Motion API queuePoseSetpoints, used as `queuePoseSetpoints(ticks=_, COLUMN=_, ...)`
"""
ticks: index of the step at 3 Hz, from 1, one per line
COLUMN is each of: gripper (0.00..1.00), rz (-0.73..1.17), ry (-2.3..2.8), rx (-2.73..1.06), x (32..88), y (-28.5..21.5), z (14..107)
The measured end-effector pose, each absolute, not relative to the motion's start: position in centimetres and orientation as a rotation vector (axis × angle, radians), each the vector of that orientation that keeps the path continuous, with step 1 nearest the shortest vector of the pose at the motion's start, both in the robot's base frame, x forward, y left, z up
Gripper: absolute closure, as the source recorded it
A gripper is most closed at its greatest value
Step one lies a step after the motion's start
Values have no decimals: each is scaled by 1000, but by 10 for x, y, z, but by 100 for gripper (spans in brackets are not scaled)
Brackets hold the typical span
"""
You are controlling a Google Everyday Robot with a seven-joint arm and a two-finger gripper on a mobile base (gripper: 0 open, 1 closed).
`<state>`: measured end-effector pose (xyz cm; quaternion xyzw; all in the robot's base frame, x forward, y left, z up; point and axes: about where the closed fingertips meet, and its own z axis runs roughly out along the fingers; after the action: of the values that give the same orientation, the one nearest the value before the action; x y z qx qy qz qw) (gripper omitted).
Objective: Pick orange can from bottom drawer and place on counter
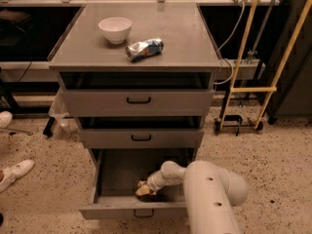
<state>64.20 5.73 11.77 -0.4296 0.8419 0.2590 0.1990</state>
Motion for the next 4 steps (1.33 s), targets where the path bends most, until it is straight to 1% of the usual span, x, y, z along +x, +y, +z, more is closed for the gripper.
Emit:
queuePoseSetpoints(ticks=1, gripper=61, rz=765, ry=2337, rx=-1200, x=643, y=58, z=125)
queuePoseSetpoints(ticks=2, gripper=84, rz=837, ry=2254, rx=-1195, x=678, y=56, z=169)
queuePoseSetpoints(ticks=3, gripper=100, rz=895, ry=2166, rx=-1226, x=703, y=17, z=252)
queuePoseSetpoints(ticks=4, gripper=100, rz=928, ry=2155, rx=-1265, x=699, y=15, z=271)
